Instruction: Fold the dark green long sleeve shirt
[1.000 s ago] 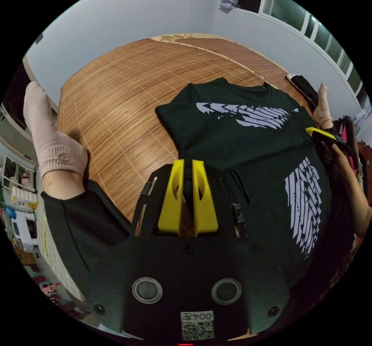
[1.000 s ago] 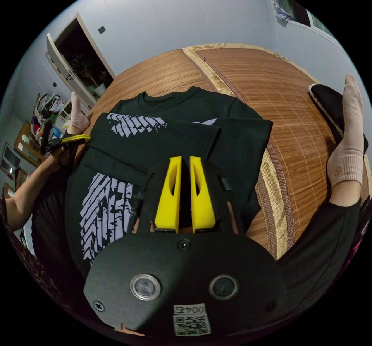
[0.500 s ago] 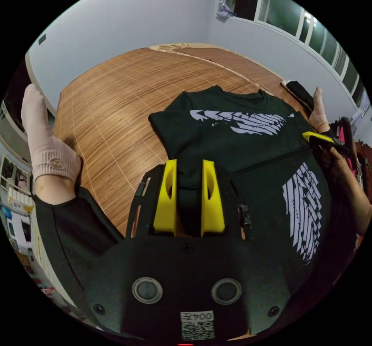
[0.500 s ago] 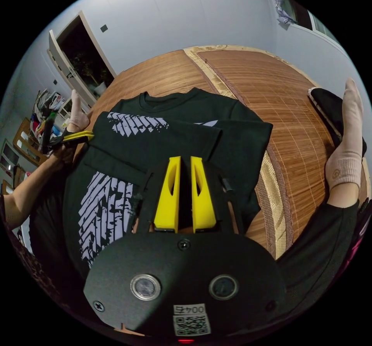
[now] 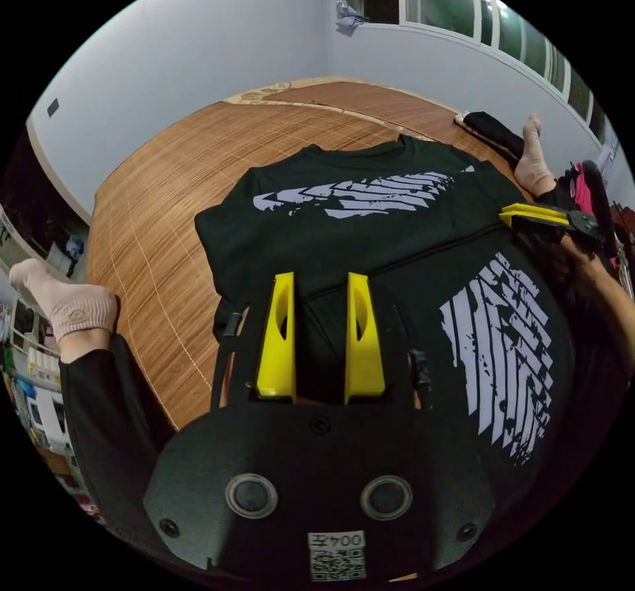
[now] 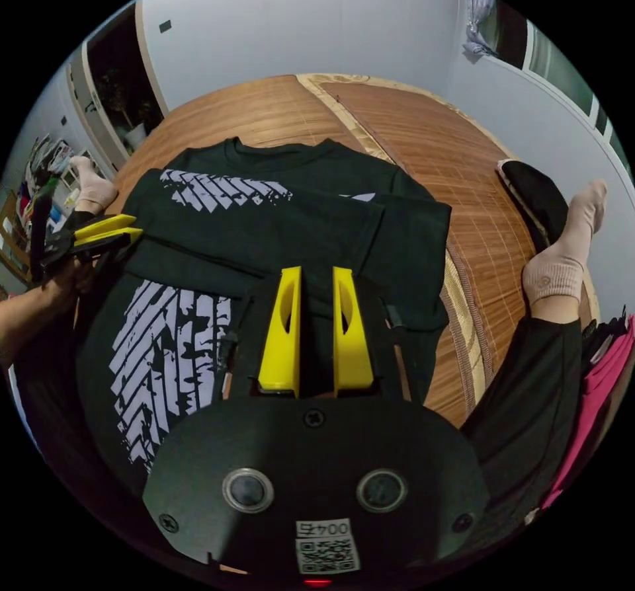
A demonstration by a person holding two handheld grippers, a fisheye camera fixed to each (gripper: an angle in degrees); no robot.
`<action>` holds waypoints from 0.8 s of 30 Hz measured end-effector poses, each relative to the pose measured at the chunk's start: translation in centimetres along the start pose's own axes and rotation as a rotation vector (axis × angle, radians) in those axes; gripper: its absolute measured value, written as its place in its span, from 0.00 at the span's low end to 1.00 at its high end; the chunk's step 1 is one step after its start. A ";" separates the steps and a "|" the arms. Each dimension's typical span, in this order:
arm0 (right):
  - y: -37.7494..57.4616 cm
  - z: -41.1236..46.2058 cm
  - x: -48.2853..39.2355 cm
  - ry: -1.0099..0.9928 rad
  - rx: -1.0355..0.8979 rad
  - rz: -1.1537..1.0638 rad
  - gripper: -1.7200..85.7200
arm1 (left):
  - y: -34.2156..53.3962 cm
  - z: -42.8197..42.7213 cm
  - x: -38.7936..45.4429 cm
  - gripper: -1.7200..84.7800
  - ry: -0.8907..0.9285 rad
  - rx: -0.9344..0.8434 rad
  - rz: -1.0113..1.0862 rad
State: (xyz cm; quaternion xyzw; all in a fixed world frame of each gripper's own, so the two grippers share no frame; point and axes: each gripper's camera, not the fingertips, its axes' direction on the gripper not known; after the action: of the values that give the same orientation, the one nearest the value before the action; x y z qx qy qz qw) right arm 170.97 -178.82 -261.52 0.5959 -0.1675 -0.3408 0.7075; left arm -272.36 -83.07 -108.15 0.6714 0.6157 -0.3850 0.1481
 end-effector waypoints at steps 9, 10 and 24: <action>-3.9 0.6 0.0 0.027 -0.032 -0.095 0.11 | -3.3 1.5 -1.4 0.15 -0.047 0.001 -0.035; -4.5 0.8 0.3 0.027 -0.030 -0.095 0.11 | -4.0 1.8 -1.7 0.15 -0.050 0.000 -0.034; -6.0 -4.1 6.0 -0.057 -0.137 -0.061 0.12 | -6.8 -2.9 -11.2 0.14 0.317 -0.087 -0.091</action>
State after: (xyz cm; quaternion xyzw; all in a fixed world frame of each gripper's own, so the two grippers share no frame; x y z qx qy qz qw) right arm 176.19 -180.21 -269.26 0.5410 -0.1458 -0.3897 0.7309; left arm -277.16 -87.76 -96.53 0.6879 0.6774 -0.2536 0.0606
